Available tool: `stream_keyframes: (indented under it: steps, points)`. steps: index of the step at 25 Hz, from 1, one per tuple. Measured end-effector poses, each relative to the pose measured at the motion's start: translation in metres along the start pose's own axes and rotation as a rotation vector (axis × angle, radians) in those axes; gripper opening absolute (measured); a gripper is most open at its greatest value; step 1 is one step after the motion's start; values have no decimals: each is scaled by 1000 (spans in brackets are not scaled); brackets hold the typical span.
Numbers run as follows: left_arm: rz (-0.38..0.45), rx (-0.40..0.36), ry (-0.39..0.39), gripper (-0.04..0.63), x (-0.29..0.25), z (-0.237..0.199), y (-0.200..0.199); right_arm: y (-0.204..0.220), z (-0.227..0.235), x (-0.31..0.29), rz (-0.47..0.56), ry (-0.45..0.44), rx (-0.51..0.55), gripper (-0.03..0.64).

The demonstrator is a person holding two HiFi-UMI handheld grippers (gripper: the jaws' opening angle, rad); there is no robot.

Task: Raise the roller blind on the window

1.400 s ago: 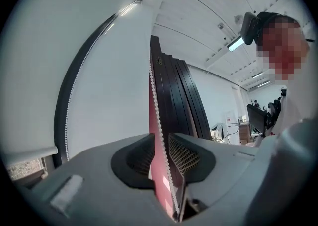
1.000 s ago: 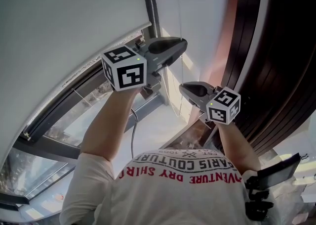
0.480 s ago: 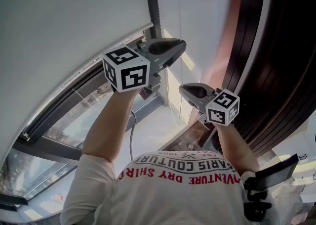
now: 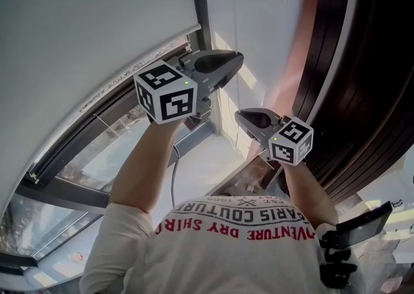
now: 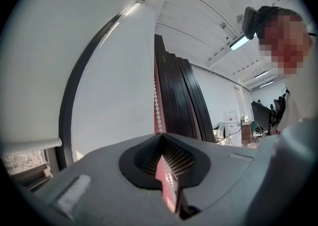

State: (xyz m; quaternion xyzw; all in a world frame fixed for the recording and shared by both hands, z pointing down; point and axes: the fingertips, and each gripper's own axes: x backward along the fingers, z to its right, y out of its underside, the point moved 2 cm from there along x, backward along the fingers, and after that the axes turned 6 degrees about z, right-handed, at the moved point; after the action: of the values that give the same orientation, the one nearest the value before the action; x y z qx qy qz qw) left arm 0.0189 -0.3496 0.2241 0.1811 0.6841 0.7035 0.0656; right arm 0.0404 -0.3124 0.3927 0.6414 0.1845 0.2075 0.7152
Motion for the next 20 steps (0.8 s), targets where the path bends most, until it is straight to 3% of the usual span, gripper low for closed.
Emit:
stream_keyframes:
  steps: [9, 20]
  points:
    - [-74, 26, -26, 3, 8, -2, 46, 49, 2, -4, -122, 21, -15, 6]
    - [-268, 62, -69, 4, 26, -1, 155, 155, 10, 7, -367, 57, -59, 6]
